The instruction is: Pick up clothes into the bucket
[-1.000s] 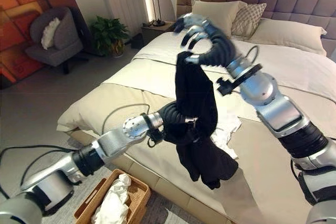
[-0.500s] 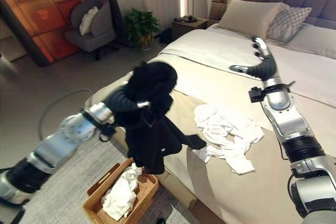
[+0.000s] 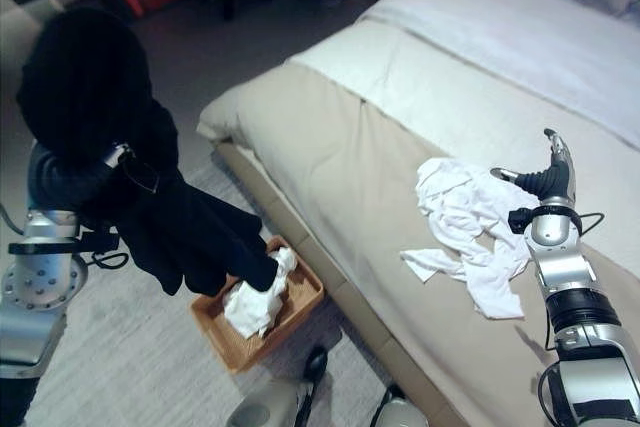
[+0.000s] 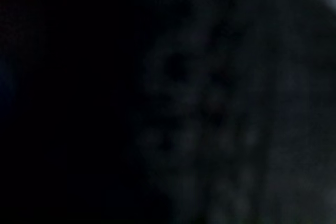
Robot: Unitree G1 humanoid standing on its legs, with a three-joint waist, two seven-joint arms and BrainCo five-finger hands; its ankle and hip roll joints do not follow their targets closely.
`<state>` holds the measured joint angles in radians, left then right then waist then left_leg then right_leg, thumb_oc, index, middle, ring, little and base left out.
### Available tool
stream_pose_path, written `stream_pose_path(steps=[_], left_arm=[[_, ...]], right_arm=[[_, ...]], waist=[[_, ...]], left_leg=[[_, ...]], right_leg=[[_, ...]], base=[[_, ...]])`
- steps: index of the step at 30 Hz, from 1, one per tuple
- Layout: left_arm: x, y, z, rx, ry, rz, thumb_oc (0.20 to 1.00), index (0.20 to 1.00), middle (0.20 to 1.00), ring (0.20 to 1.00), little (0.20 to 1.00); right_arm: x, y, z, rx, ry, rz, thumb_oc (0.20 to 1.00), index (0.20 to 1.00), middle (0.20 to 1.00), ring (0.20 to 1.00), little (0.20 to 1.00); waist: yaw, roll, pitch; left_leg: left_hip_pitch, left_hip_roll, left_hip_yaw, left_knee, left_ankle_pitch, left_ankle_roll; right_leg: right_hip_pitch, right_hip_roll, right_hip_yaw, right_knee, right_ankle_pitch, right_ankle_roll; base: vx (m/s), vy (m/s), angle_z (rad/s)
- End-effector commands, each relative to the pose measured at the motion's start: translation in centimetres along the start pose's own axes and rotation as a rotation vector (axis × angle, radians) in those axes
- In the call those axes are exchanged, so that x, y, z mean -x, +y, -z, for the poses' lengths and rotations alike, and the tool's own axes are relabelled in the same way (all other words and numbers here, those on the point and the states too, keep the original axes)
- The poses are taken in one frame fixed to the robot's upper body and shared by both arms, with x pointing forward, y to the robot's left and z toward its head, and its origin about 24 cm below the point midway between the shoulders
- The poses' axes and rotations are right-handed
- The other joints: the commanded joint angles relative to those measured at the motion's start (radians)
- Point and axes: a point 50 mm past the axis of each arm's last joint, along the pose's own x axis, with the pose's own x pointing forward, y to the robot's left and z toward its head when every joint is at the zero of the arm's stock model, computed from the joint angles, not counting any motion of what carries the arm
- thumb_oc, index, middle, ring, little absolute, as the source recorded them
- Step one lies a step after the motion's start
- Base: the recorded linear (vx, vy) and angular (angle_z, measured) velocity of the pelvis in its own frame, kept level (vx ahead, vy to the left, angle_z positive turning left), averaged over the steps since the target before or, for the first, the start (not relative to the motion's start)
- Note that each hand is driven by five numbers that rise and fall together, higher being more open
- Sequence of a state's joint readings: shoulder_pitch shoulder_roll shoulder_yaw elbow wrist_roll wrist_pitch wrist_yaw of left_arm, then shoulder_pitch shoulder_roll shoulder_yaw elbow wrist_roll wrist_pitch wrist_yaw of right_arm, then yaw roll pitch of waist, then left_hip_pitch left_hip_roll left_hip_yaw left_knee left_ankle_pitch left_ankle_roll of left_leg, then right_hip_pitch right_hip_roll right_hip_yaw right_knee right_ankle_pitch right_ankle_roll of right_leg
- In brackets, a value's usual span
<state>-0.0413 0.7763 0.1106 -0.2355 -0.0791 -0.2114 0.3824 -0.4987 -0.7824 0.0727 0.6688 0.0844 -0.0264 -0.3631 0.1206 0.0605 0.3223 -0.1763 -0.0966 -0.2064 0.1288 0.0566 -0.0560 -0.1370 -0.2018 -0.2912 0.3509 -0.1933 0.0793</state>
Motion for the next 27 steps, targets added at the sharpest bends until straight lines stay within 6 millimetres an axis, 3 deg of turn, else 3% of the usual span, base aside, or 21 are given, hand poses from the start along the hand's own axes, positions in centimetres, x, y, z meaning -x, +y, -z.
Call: stream_pose_path(steps=[1, 6, 11, 14, 17, 27], left_arm=[[-0.7, 2.3, -1.1, -0.067, -0.119, -0.208, 0.200, 0.200, 0.200, 0.200, 0.200], [-1.2, 1.3, 2.1, -0.160, 0.000, -0.301, 0.200, 0.200, 0.200, 0.200, 0.200], [-2.7, 0.2, 4.3, -0.227, 0.082, -0.271, 0.200, 0.200, 0.200, 0.200, 0.200], [-3.5, -0.1, 5.0, -0.275, 0.094, -0.255, 0.200, 0.200, 0.200, 0.200, 0.200], [-5.1, -0.2, 6.3, -0.356, 0.143, -0.218, 0.200, 0.200, 0.200, 0.200, 0.200], [-9.7, 1.1, 6.9, -0.529, 0.186, -0.141, 0.200, 0.200, 0.200, 0.200, 0.200]], right_arm=[[-1.7, -2.0, -2.8, 0.055, -0.096, 0.119, 1.000, 1.000, 1.000, 1.000, 1.000], [-2.8, -3.7, -2.2, 0.121, -0.028, 0.205, 1.000, 1.000, 1.000, 1.000, 1.000], [-4.2, -4.6, -3.9, 0.128, -0.017, 0.242, 1.000, 1.000, 1.000, 1.000, 1.000], [-4.7, -5.3, -4.0, 0.127, 0.003, 0.265, 1.000, 1.000, 1.000, 1.000, 1.000], [-5.4, -5.9, -5.4, 0.155, -0.010, 0.278, 1.000, 1.000, 1.000, 1.000, 1.000], [-6.7, -6.7, -8.8, 0.201, -0.056, 0.274, 1.000, 1.000, 1.000, 1.000, 1.000]], waist=[[-0.012, 0.014, 0.006], [-0.030, 0.022, 0.116], [-0.052, 0.014, 0.193], [-0.059, 0.008, 0.198], [-0.077, -0.006, 0.198], [-0.099, -0.032, 0.198]], left_leg=[[-0.075, -0.016, 0.033, 0.196, -0.158, 0.047], [-0.230, -0.028, 0.047, 0.325, -0.175, 0.050], [-0.338, -0.032, 0.054, 0.430, -0.220, 0.047], [-0.408, -0.034, 0.058, 0.471, -0.225, 0.046], [-0.549, -0.036, 0.062, 0.545, -0.231, 0.045], [-0.848, -0.026, 0.105, 0.723, -0.271, 0.042]], right_leg=[[-0.074, -0.014, 0.078, 0.049, 0.046, -0.008], [-0.234, -0.042, 0.115, 0.205, 0.007, -0.024], [-0.345, -0.043, 0.147, 0.311, -0.044, -0.031], [-0.414, -0.040, 0.158, 0.345, -0.050, -0.034], [-0.550, -0.033, 0.177, 0.409, -0.058, -0.043], [-0.859, -0.016, 0.207, 0.552, -0.066, -0.034]], base=[[-0.08, 0.056, -0.08], [-0.12, 0.043, -0.07], [-0.05, 0.000, 0.02], [-0.07, -0.007, -0.04], [-0.08, -0.006, -0.06], [-0.03, 0.005, -0.07]])
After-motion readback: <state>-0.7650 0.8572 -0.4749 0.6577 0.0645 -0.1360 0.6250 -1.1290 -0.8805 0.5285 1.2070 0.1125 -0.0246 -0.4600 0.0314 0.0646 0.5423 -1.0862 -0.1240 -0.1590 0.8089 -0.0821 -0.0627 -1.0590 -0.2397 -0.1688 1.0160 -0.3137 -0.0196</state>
